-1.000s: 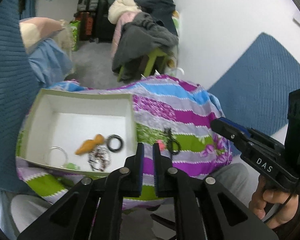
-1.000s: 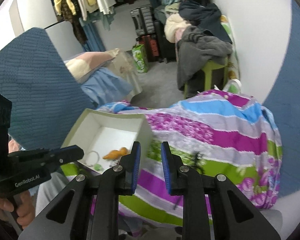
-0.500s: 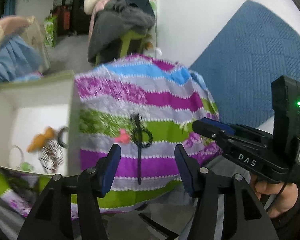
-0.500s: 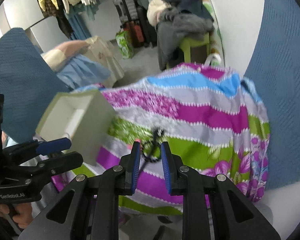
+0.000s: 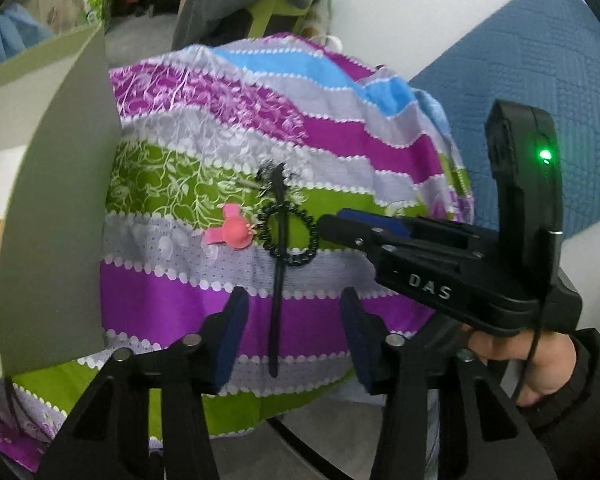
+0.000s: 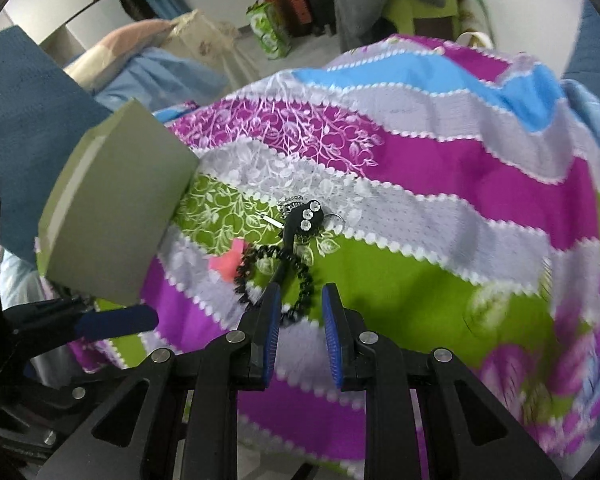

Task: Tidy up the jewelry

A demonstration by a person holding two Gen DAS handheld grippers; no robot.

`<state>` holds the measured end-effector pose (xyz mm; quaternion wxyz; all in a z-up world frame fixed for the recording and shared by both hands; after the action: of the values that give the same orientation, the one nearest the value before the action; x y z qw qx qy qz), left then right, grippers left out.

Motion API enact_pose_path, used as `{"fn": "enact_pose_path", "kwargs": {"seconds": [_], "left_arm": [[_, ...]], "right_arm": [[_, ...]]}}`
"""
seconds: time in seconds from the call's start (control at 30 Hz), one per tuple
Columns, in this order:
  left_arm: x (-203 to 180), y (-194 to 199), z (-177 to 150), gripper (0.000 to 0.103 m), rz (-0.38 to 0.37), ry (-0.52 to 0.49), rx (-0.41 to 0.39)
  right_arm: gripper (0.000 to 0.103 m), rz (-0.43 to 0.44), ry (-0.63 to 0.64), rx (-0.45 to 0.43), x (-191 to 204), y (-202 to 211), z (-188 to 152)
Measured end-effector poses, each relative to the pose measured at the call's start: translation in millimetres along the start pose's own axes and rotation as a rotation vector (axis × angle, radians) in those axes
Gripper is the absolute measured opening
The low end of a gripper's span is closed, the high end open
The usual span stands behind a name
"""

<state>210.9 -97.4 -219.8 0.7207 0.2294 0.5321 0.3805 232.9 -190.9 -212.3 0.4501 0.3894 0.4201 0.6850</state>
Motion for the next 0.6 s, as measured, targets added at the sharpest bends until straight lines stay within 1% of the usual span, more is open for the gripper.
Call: {"fn": "enact_pose_path", "kwargs": {"seconds": [0.13,0.2,0.23,0.3,0.37,0.43,0.5,0.57,0.6], "left_arm": [[10,-10,4,0.043,-0.006,0.025,0.014],[13,-15,5,0.035,-0.004,0.028,0.022],[15,-18,6,0.034,-0.006,0.032,0.030],[16,-22,8,0.033,-0.007,0.037,0.035],[16,-26,11,0.033,-0.002,0.027,0.034],[15,-30,14,0.028,0.001,0.020,0.033],[15,-35,17,0.027,0.004,0.020,0.035],[15,-40,19,0.027,0.005,0.017,0.036],[14,-42,21,0.025,0.010,0.012,0.037]], "right_arm": [[0.018,0.001,0.053,0.029,4,-22,5],[0.011,-0.014,0.079,0.039,7,-29,4],[0.008,-0.019,0.092,0.031,9,-30,4],[0.008,-0.026,0.114,0.020,10,-30,5],[0.007,-0.035,0.102,0.016,8,-28,4],[0.007,-0.046,0.073,0.006,2,-24,4],[0.007,-0.053,0.033,0.000,-6,-19,4],[0.007,-0.078,-0.002,-0.009,-17,-11,3],[0.007,-0.089,-0.009,-0.012,-20,-9,3]]}}
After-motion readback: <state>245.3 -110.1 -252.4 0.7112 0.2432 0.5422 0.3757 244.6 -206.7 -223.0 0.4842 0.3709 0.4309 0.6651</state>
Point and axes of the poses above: each gripper's, at about its wrist camera, not at the fingertips, and y roughly against the way its jaws point, x to its left, z to its top, the point moved 2 cm from there along -y, roughly the way its jaws point, and after that the axes turned 13 degrees about -z, right-handed, at the moved point
